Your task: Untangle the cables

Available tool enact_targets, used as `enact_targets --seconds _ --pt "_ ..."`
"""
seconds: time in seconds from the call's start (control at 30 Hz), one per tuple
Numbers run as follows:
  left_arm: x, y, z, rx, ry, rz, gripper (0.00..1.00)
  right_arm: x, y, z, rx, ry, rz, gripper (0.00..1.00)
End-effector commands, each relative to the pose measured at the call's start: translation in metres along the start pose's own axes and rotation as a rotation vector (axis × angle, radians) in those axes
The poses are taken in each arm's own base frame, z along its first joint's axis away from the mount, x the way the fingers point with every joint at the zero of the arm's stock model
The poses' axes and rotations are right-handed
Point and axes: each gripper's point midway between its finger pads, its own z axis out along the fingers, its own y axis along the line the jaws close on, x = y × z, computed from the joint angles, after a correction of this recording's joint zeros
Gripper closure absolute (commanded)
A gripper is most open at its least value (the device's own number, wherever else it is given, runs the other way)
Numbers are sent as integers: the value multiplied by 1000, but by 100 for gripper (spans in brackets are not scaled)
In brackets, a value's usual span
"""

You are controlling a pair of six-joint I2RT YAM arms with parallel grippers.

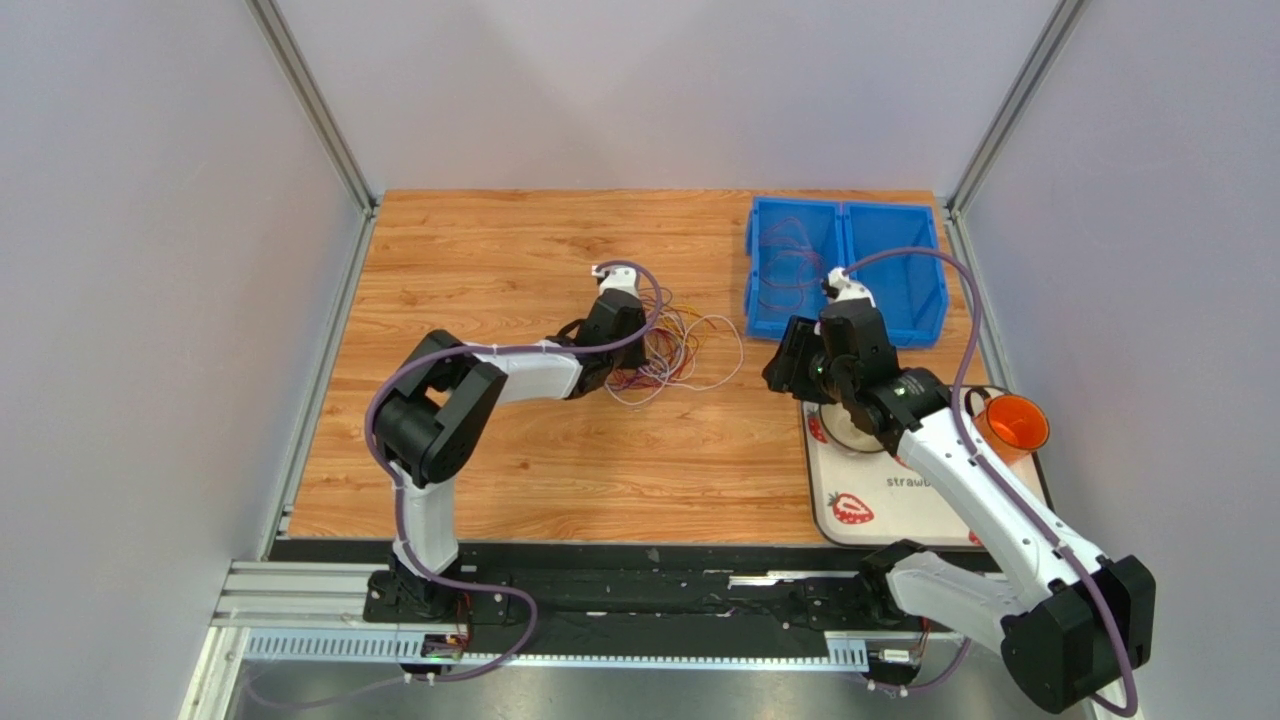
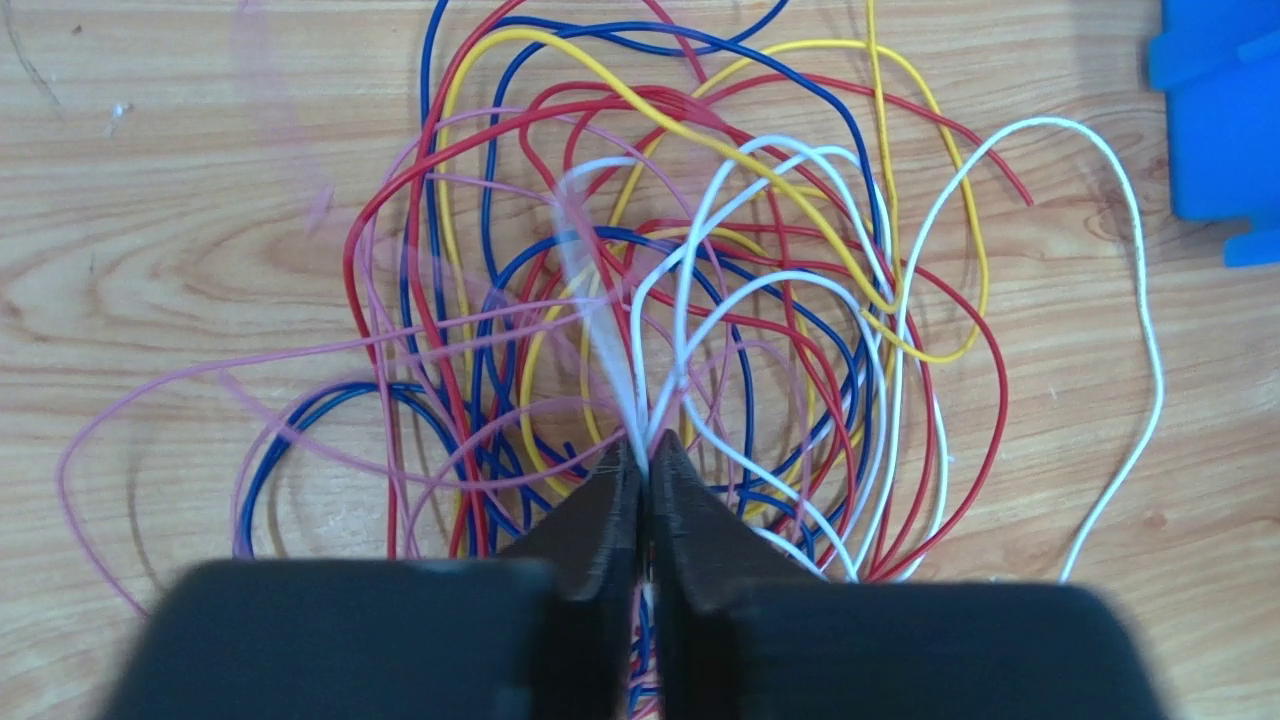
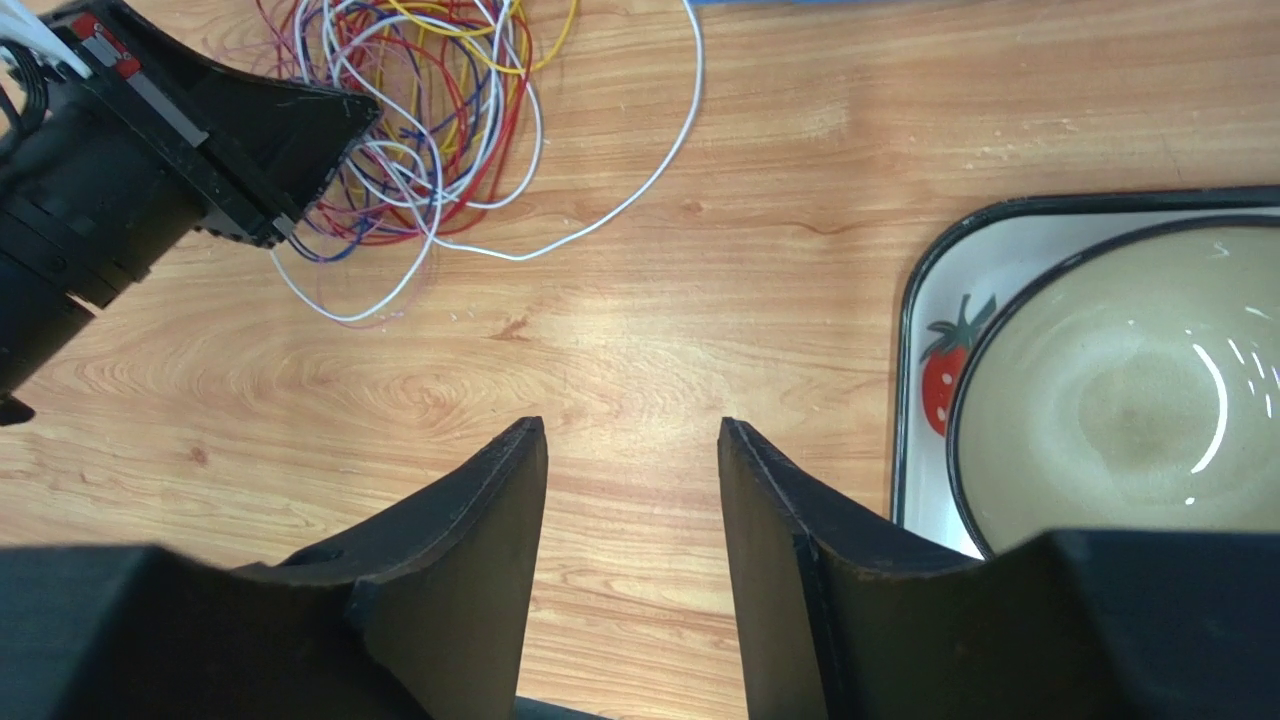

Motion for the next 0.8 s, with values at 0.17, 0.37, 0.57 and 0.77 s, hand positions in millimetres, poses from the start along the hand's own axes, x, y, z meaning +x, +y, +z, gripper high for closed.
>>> enact_targets --seconds 0.17,0.37,0.57,0.77 --pt "-87 -20 -85 49 -168 18 100 2 -5 -15 -10 -37 -17 53" --pt "-201 -53 -221 197 -395 55 100 -10 5 -18 -38 -62 -12 54" --pt "-238 -79 -283 346 -471 75 100 -11 12 -19 -67 -57 -2 48" --pt "-172 -77 -224 347 -256 71 32 -2 5 -21 -49 -43 -3 34"
